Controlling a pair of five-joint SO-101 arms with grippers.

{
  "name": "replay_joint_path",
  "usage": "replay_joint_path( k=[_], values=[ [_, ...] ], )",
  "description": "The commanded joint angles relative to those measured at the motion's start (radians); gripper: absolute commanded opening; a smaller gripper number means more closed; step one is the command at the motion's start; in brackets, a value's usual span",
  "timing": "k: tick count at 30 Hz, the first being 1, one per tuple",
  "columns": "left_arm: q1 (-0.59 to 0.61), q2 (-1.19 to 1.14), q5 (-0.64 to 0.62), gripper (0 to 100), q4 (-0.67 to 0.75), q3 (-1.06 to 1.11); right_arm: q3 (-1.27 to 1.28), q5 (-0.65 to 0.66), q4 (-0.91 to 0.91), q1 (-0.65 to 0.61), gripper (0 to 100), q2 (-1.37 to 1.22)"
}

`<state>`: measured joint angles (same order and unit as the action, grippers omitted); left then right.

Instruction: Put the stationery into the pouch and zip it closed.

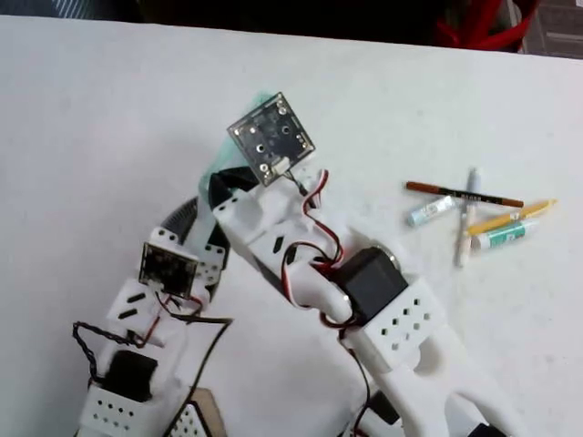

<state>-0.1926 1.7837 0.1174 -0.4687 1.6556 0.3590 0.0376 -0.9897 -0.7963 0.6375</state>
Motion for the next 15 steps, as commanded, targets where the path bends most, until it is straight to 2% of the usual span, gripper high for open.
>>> replay_joint_path(
  k=[1, 9, 15],
  values=[
    [0.027, -0.007, -0.003, 3, 0.035, -0.003, 0.003, 0.012, -0.03, -0.039, 1.8, 0.008],
    [0.03, -0.007, -0.003, 4, 0.035, 0.0, -0.083, 0.012, -0.048, -0.024, 2.0, 0.062],
    [0.024, -0.007, -0.002, 4, 0.04, 0.017, -0.272, 0.012, -0.081, 0.117, 12.7, 0.219]
  ],
)
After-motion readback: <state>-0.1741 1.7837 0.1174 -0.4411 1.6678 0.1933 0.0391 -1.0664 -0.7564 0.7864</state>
